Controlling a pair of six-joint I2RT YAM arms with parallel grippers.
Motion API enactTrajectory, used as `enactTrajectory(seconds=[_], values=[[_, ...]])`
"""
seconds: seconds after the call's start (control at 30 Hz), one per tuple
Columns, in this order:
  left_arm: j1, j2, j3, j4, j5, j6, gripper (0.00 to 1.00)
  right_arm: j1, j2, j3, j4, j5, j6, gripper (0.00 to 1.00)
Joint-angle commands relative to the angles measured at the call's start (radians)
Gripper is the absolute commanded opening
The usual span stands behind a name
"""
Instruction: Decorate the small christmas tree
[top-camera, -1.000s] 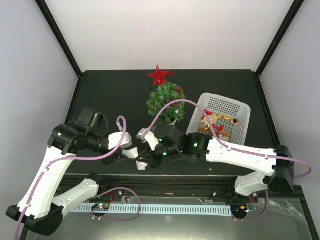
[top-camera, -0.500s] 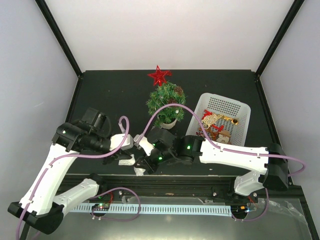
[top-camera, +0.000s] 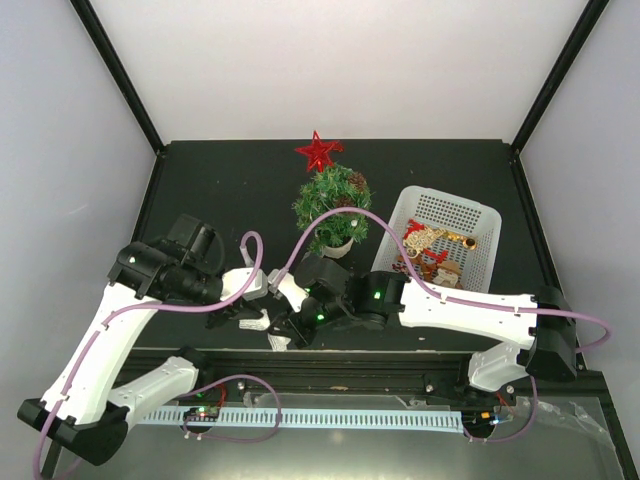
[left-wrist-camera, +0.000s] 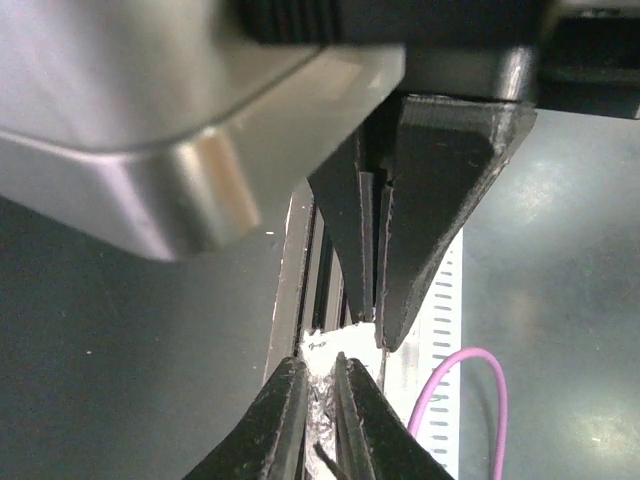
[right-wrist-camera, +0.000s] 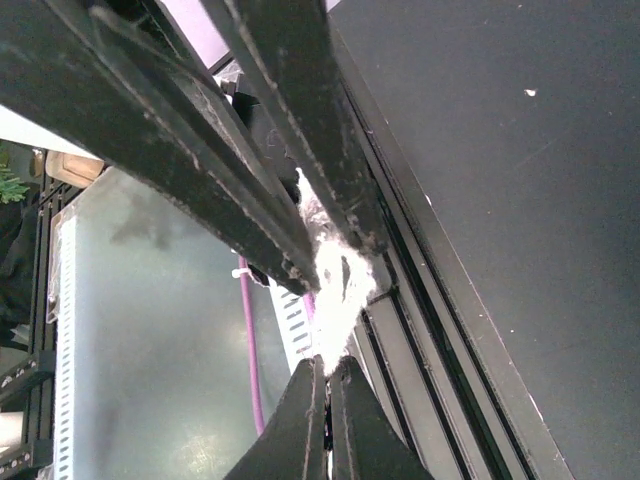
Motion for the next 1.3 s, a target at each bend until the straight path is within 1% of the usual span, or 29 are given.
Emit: enactTrajectory(seconds=[0.0,0.07,0.1,0.13,0.17,0.23,0.27,0.3,0.43,0.47,0.6,0.67,0.7,0.73,0.83,0.87,0.9,0.93,1.03,1.13,1.2,1.27], values=[[-0.003,-0.005,-0.006,-0.037,-0.034,0.028,0.13,0.002,-0.023,0.03,0.017,0.032,-0.001,0.01],[-0.003,-0.006,-0.01,-0.036,-0.042,0.027,0.16,0.002,-0.022,0.029,0.015,0.041,-0.003,0.01],[-0.003,-0.005,-0.012,-0.037,-0.042,0.026,0.2,0.001,-0.021,0.027,0.015,0.044,-0.003,0.01],[-0.003,-0.004,-0.015,-0.037,-0.043,0.024,0.27,0.001,-0.02,0.026,0.015,0.046,-0.002,0.01],[-0.003,-0.002,-0.017,-0.037,-0.042,0.024,0.31,0.002,-0.02,0.025,0.017,0.047,-0.002,0.01],[-0.003,0.002,-0.021,-0.036,-0.042,0.024,0.36,0.002,-0.02,0.022,0.021,0.047,0.0,0.01],[-0.004,0.003,-0.023,-0.037,-0.039,0.024,0.36,0.002,-0.02,0.021,0.023,0.047,0.0,0.01],[-0.005,0.004,-0.026,-0.037,-0.035,0.024,0.33,0.001,-0.02,0.021,0.023,0.047,0.0,0.01],[-0.01,0.005,-0.031,-0.035,-0.022,0.03,0.04,0.001,-0.02,0.018,0.028,0.049,0.001,0.01],[-0.011,0.007,-0.032,-0.035,-0.019,0.03,0.02,0.001,-0.02,0.017,0.029,0.049,0.0,0.01],[-0.013,0.015,-0.026,-0.035,0.0,0.03,0.02,0.001,-0.021,0.015,0.028,0.053,0.002,0.02],[-0.013,0.02,-0.021,-0.035,0.012,0.03,0.02,0.002,-0.028,0.009,0.025,0.086,0.016,0.06],[-0.013,0.023,-0.018,-0.036,0.019,0.031,0.02,0.002,-0.034,0.003,0.029,0.101,0.022,0.09],[-0.013,0.027,-0.014,-0.034,0.024,0.031,0.02,0.002,-0.043,-0.005,0.036,0.119,0.029,0.15],[-0.013,0.043,0.006,-0.021,0.027,0.017,0.02,-0.002,-0.086,-0.038,0.051,0.216,0.056,0.51],[-0.013,0.051,0.014,-0.018,0.029,0.012,0.01,-0.003,-0.102,-0.043,0.045,0.256,0.069,0.69],[-0.013,0.058,0.027,-0.015,0.033,0.007,0.02,-0.008,-0.124,-0.049,0.043,0.291,0.078,0.8],[-0.013,0.068,0.036,-0.011,0.04,0.003,0.02,-0.015,-0.149,-0.057,0.04,0.324,0.086,0.83],[-0.013,0.096,0.061,0.019,0.045,-0.022,0.02,-0.058,-0.256,-0.087,0.042,0.405,0.122,0.83],[-0.013,0.131,0.085,0.093,0.018,-0.085,0.01,-0.105,-0.391,-0.149,0.039,0.553,0.172,0.83],[-0.012,0.169,0.114,0.147,0.002,-0.12,0.02,-0.141,-0.49,-0.198,0.023,0.652,0.215,0.86],[-0.011,0.207,0.158,0.186,-0.006,-0.144,0.02,-0.191,-0.573,-0.238,-0.002,0.701,0.252,0.86]])
